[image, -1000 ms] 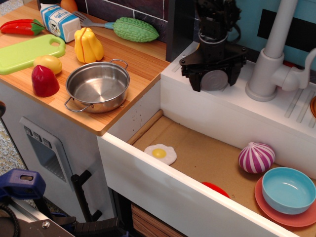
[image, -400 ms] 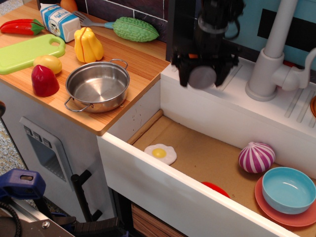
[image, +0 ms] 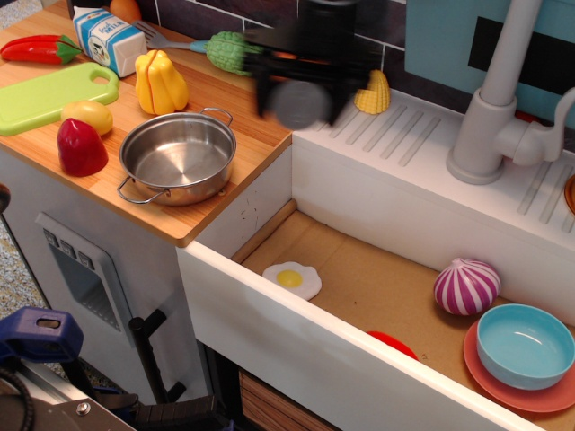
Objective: Put can in pot
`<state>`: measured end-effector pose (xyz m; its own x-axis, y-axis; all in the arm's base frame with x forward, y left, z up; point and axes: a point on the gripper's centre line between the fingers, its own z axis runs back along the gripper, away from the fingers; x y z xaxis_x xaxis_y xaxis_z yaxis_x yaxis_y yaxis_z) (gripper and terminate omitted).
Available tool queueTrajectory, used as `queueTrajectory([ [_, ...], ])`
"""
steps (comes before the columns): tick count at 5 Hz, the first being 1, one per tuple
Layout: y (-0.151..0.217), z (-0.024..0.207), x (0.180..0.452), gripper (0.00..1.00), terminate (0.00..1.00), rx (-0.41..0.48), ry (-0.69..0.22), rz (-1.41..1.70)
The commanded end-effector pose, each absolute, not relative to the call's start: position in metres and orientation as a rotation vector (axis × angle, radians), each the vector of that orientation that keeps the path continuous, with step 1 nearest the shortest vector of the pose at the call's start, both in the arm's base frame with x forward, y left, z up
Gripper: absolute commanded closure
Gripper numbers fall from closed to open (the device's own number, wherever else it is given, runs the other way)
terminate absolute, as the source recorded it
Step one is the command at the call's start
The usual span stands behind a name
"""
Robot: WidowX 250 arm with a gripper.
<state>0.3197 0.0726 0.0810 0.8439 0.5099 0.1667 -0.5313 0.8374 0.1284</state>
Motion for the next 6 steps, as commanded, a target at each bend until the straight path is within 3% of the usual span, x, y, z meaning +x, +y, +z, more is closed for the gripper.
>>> queueTrajectory([
  [1, 0.112, 0.096, 0.303, 1.0, 0.0, 0.16, -0.217, 0.554],
  [2, 0.128, 0.087, 0.295, 1.0, 0.0, 0.125, -0.225, 0.538],
  [3, 0.128, 0.083, 0.3, 0.0, 0.0, 0.085, -0.245, 0.541],
  [5, 0.128, 0.083, 0.3, 0.0, 0.0, 0.085, -0.245, 0.541],
  [6, 0.128, 0.083, 0.3, 0.0, 1.0, 0.085, -0.245, 0.541],
])
